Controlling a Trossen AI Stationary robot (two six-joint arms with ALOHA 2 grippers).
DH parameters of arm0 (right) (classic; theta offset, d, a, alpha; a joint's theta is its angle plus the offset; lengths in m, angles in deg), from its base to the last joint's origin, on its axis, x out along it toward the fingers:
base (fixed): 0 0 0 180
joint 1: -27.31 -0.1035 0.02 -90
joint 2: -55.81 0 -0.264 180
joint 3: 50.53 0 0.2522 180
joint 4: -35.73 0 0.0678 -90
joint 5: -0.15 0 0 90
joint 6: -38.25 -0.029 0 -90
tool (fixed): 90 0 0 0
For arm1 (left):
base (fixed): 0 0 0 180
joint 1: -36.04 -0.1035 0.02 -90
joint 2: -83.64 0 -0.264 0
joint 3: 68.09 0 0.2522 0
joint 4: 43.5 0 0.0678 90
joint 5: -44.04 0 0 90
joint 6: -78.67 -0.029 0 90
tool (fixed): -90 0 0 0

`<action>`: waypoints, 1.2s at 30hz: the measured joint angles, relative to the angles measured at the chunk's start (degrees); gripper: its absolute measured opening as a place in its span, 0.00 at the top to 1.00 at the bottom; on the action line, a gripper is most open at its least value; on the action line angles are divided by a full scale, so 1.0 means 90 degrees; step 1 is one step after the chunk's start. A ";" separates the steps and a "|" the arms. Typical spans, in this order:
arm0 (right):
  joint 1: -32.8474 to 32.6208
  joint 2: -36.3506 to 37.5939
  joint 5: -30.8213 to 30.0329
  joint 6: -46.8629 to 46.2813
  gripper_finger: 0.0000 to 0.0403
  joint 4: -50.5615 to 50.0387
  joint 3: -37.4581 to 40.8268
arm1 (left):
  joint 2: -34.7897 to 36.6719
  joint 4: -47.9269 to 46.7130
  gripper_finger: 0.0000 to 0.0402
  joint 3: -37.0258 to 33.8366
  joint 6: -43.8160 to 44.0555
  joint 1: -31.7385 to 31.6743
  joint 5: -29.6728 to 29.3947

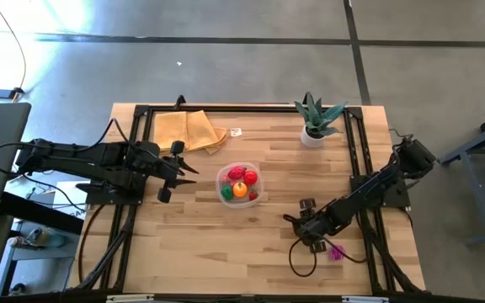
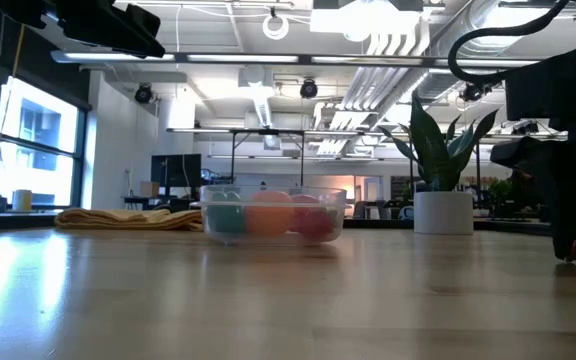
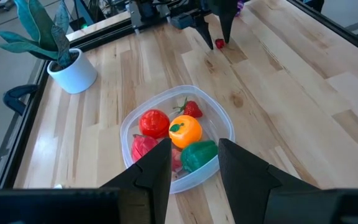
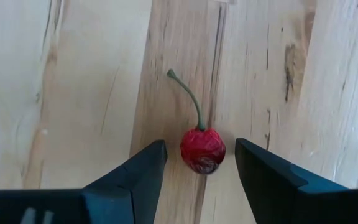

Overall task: Pick and placing Produce into tupperware
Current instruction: Put the left red cherry into the transparent bin

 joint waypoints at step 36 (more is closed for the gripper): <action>0.0143 -0.0002 0.0173 -0.0384 0.68 0.0078 -0.0003 | 0.0000 0.0000 0.70 0.0000 -0.0001 -0.0001 0.0002</action>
